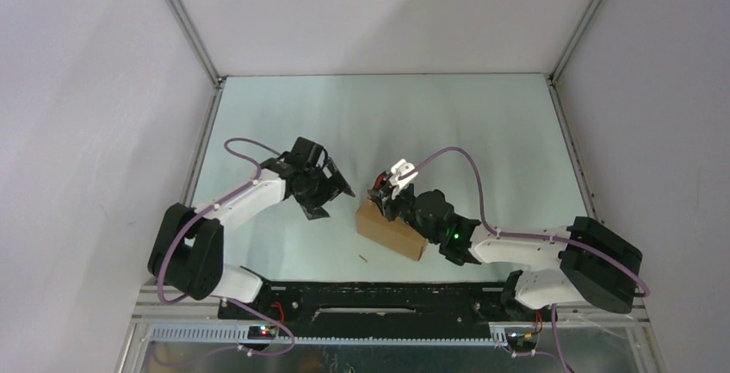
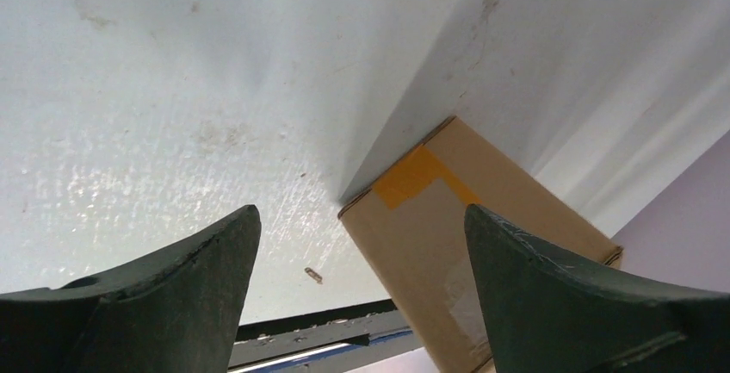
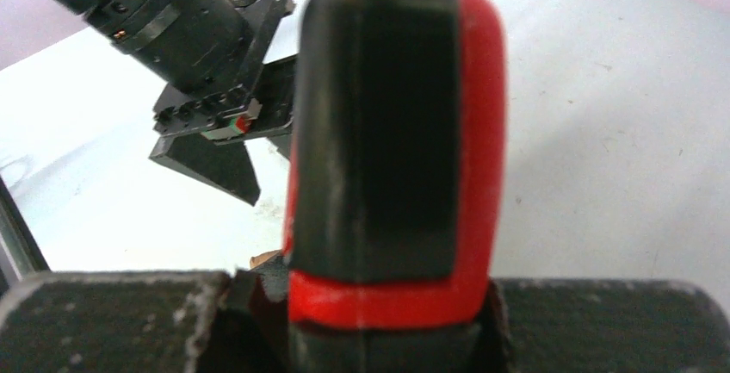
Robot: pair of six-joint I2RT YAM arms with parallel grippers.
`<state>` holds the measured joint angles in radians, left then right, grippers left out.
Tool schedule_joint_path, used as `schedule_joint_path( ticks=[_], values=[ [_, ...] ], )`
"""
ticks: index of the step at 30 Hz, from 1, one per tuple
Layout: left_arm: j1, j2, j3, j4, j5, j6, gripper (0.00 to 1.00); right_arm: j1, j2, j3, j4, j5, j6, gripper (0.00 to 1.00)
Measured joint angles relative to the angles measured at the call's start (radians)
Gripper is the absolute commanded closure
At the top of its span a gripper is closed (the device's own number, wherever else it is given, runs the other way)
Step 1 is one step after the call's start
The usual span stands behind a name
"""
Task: Unpack the express box
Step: Cut the express box at the center of the board.
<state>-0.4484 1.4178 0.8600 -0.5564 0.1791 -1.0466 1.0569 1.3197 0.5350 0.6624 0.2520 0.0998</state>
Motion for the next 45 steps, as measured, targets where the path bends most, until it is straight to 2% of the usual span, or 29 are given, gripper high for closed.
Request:
schedule_joint_path(
  ticks=[4, 9, 14, 18, 23, 30, 36, 42, 45],
  values=[
    [0.000, -0.033, 0.000, -0.045, -0.017, 0.012, 0.06, 0.009, 0.016, 0.011, 0.003, 0.086, 0.027, 1.00],
    [-0.002, -0.172, 0.000, -0.074, -0.027, 0.021, 0.02, 0.033, 0.074, 0.074, -0.020, 0.245, 0.058, 1.00],
    [-0.020, -0.298, 0.000, -0.001, 0.003, 0.027, 0.07, 0.047, 0.135, 0.138, -0.039, 0.311, 0.077, 1.00],
    [-0.046, -0.302, -0.050, 0.156, 0.069, 0.018, 0.09, 0.045, 0.171, 0.178, -0.054, 0.319, 0.085, 1.00],
    [-0.054, -0.282, -0.244, 0.402, 0.165, -0.032, 0.13, 0.033, 0.176, 0.192, -0.070, 0.307, 0.097, 1.00],
    [-0.056, -0.230, -0.339, 0.631, 0.208, -0.090, 0.20, 0.025, 0.177, 0.198, -0.084, 0.290, 0.118, 1.00],
    [-0.056, -0.185, -0.408, 0.750, 0.199, -0.164, 0.23, 0.013, 0.170, 0.201, -0.106, 0.259, 0.126, 1.00],
    [-0.063, -0.176, -0.410, 0.776, 0.180, -0.191, 0.33, -0.013, 0.151, 0.201, -0.133, 0.212, 0.129, 1.00],
    [-0.067, -0.180, -0.410, 0.768, 0.171, -0.196, 0.34, -0.025, 0.142, 0.201, -0.149, 0.179, 0.129, 1.00]
  ],
)
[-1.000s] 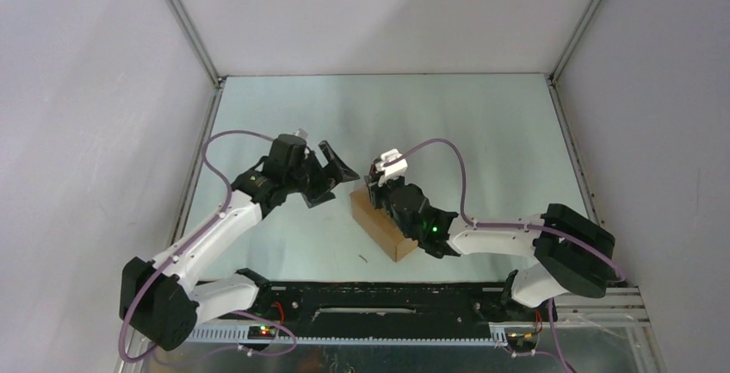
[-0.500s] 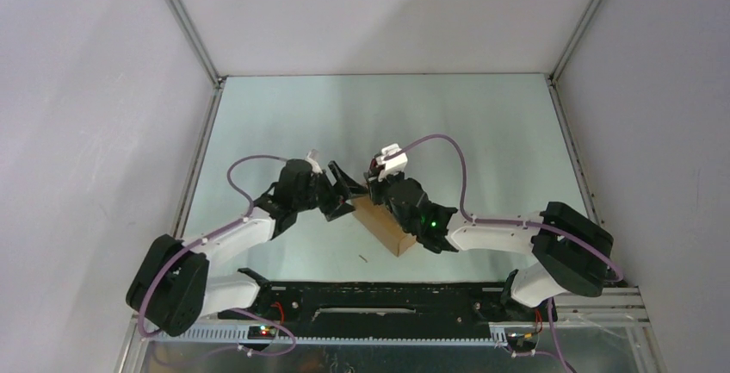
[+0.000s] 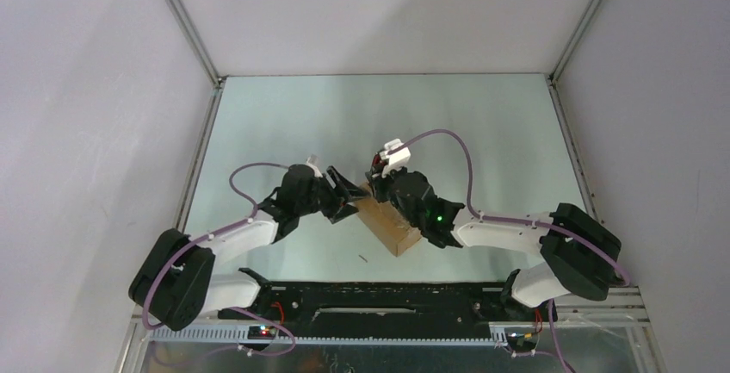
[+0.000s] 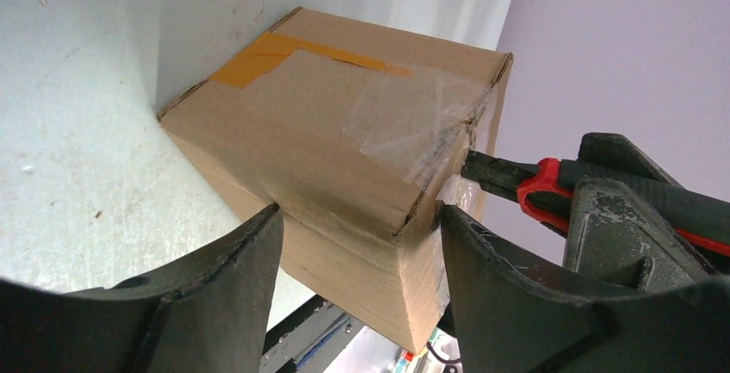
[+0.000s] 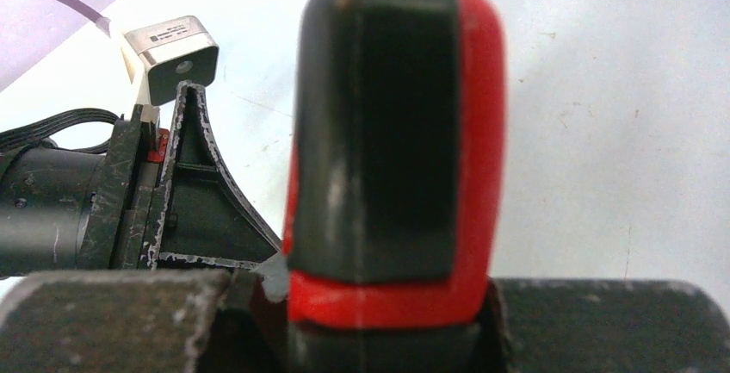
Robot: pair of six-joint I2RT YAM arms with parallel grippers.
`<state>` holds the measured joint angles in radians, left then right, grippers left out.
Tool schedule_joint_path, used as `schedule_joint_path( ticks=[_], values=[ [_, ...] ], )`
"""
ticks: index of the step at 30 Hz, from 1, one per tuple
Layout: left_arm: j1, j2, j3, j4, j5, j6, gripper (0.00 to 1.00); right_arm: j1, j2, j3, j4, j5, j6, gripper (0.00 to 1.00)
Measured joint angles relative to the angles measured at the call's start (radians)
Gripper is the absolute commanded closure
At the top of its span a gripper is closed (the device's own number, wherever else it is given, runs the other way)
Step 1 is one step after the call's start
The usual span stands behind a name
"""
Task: Unpack the express box
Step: Cut the express box at the center of the board.
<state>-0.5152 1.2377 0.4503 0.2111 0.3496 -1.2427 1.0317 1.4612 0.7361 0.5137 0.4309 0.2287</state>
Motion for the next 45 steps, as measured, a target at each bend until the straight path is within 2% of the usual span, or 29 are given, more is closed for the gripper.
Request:
schedule_joint_path(
  ticks=[6, 26, 35, 45],
  values=[
    [-0.010, -0.003, 0.024, -0.048, -0.017, -0.011, 0.35, -0.013, -0.010, 0.019, -0.048, -0.035, -0.008, 1.00],
    [-0.075, -0.039, 0.097, -0.213, -0.141, -0.050, 0.39, 0.015, -0.015, 0.067, -0.146, 0.005, -0.064, 1.00],
    [-0.080, -0.084, 0.127, -0.327, -0.223, -0.095, 0.39, 0.049, -0.024, -0.014, -0.021, 0.056, -0.030, 1.00],
    [-0.094, -0.038, 0.205, -0.404, -0.323, -0.121, 0.39, 0.048, -0.030, -0.055, 0.048, 0.058, -0.035, 1.00]
  ],
)
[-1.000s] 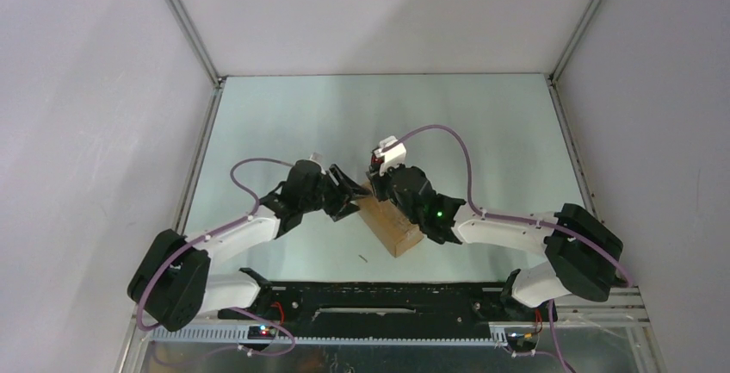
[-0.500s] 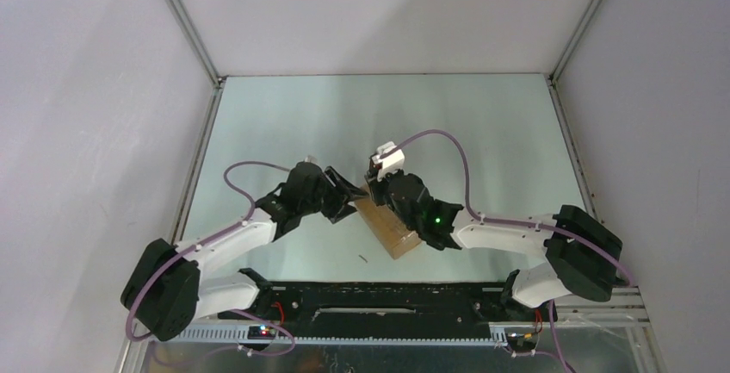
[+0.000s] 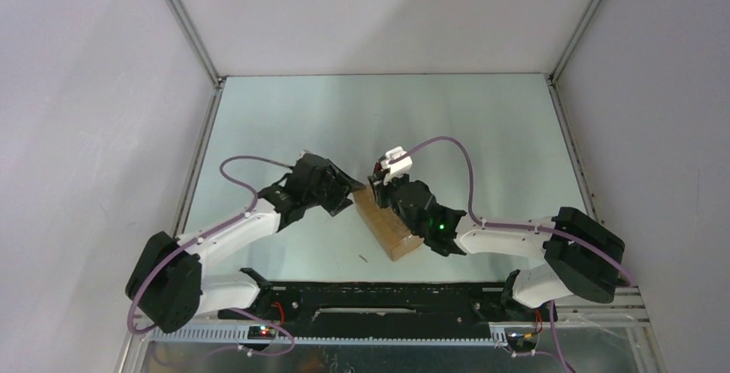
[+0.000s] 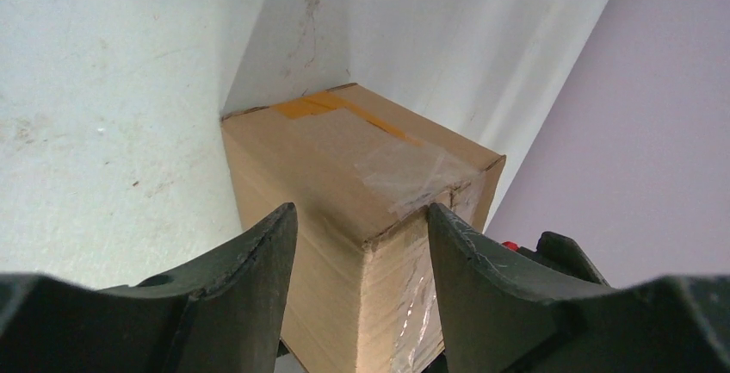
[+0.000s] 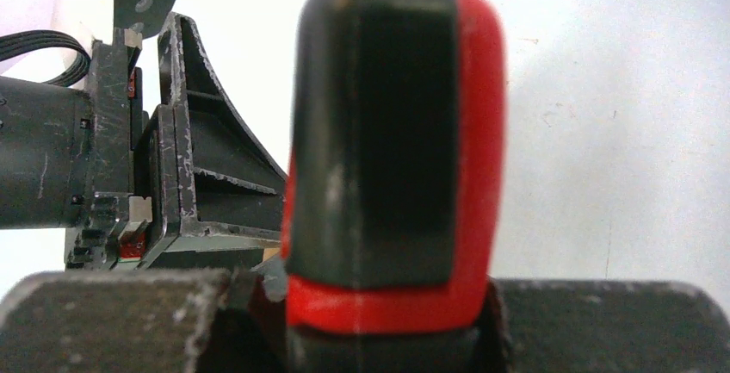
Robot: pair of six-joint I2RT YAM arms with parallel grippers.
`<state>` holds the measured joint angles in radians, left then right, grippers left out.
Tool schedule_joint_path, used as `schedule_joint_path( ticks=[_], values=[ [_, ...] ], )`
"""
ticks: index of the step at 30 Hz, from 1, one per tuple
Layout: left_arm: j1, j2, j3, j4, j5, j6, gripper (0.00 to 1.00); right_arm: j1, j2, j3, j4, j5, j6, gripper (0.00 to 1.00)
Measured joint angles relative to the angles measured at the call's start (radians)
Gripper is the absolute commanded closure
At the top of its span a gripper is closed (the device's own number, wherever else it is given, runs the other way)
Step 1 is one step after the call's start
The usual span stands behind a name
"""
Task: Unpack the express box
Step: Cut the express box at the center of the board.
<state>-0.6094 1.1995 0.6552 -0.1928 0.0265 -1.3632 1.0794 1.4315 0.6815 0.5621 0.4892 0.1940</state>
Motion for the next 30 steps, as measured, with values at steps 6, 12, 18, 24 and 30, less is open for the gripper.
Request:
schedule_joint_path(
  ticks=[6, 12, 18, 24, 30],
  values=[
    [-0.026, 0.062, 0.042, -0.006, -0.025, -0.026, 0.39, -0.042, -0.014, 0.001, -0.028, -0.047, -0.006, 1.00],
    [-0.052, 0.104, 0.091, -0.035, -0.063, -0.036, 0.39, -0.073, -0.029, 0.036, -0.111, -0.094, -0.028, 1.00],
    [-0.070, 0.105, 0.091, -0.040, -0.097, -0.052, 0.40, -0.074, -0.029, 0.068, -0.171, -0.105, -0.046, 1.00],
    [-0.076, 0.109, 0.092, -0.038, -0.106, -0.059, 0.40, -0.074, -0.034, 0.077, -0.193, -0.102, -0.047, 1.00],
    [-0.080, 0.109, 0.093, -0.039, -0.114, -0.068, 0.40, -0.075, -0.036, 0.092, -0.223, -0.097, -0.047, 1.00]
  ],
)
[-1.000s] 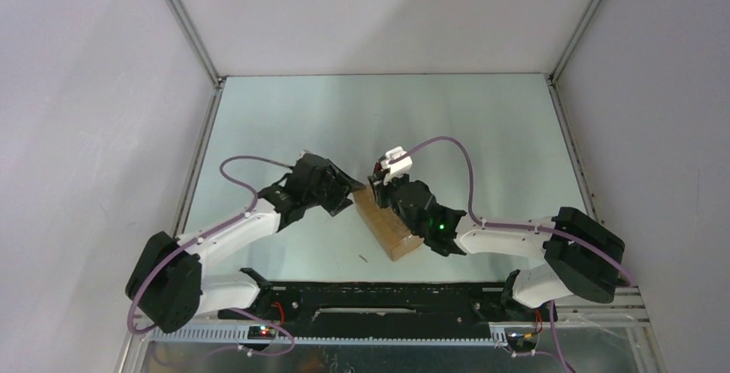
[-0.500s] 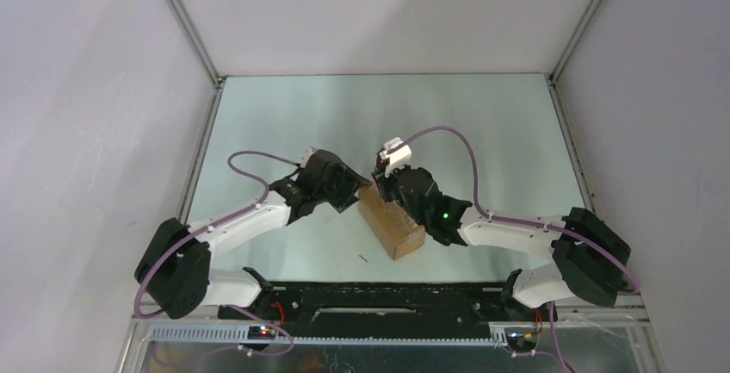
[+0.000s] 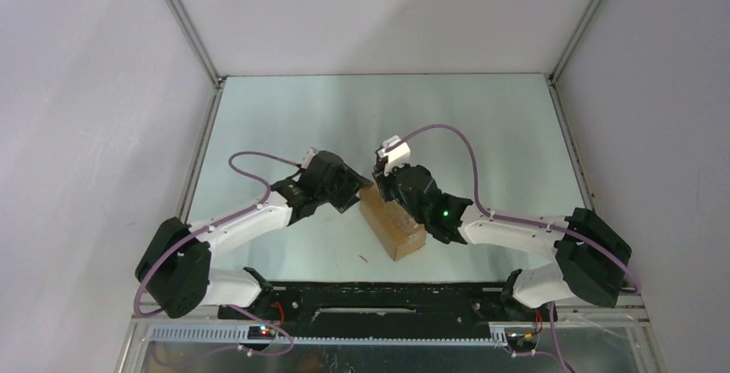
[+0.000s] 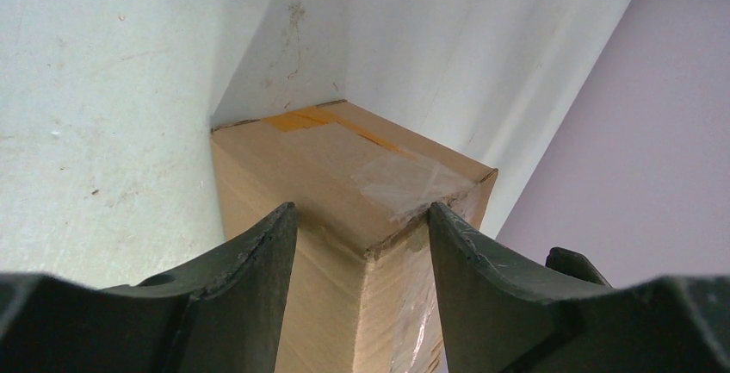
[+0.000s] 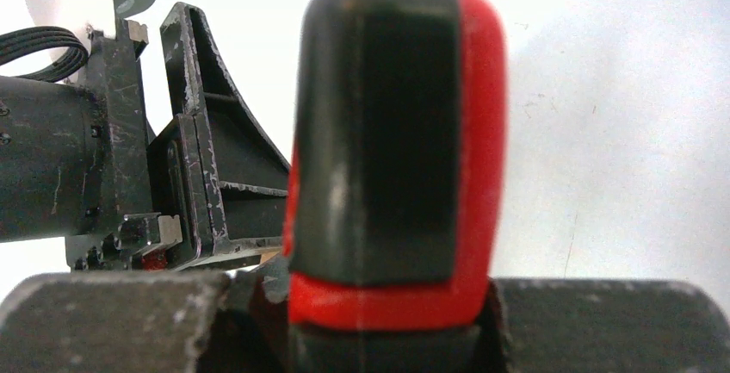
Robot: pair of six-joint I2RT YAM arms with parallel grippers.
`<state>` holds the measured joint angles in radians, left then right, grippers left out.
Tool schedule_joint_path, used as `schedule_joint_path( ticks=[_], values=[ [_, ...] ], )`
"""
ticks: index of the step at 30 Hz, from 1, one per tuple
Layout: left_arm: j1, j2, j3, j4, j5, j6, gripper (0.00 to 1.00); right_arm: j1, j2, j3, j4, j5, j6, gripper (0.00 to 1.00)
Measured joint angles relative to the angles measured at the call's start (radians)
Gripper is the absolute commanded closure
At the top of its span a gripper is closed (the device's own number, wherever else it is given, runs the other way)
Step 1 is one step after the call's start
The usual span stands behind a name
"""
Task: Unpack the express box
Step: Cut the express box at the center of the board.
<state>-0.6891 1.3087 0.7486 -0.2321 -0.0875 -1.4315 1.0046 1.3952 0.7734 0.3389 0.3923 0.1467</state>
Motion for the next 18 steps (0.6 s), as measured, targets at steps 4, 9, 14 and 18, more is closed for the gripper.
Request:
schedule_joint_path(
  ticks=[4, 9, 14, 18],
  values=[
    [-0.002, 0.000, 0.000, 0.000, 0.000, -0.004, 0.41, 0.000, 0.000, 0.009, -0.020, 0.004, 0.008, 1.00],
    [-0.005, -0.002, 0.000, -0.004, -0.004, -0.009, 0.41, 0.011, -0.005, 0.010, -0.035, 0.032, 0.045, 1.00],
    [-0.010, -0.010, 0.000, -0.021, -0.005, -0.010, 0.41, 0.041, -0.028, -0.027, -0.019, 0.080, 0.103, 1.00],
    [-0.008, -0.003, -0.004, -0.105, -0.036, -0.005, 0.40, 0.072, -0.068, -0.094, 0.022, 0.103, 0.163, 1.00]
  ],
)
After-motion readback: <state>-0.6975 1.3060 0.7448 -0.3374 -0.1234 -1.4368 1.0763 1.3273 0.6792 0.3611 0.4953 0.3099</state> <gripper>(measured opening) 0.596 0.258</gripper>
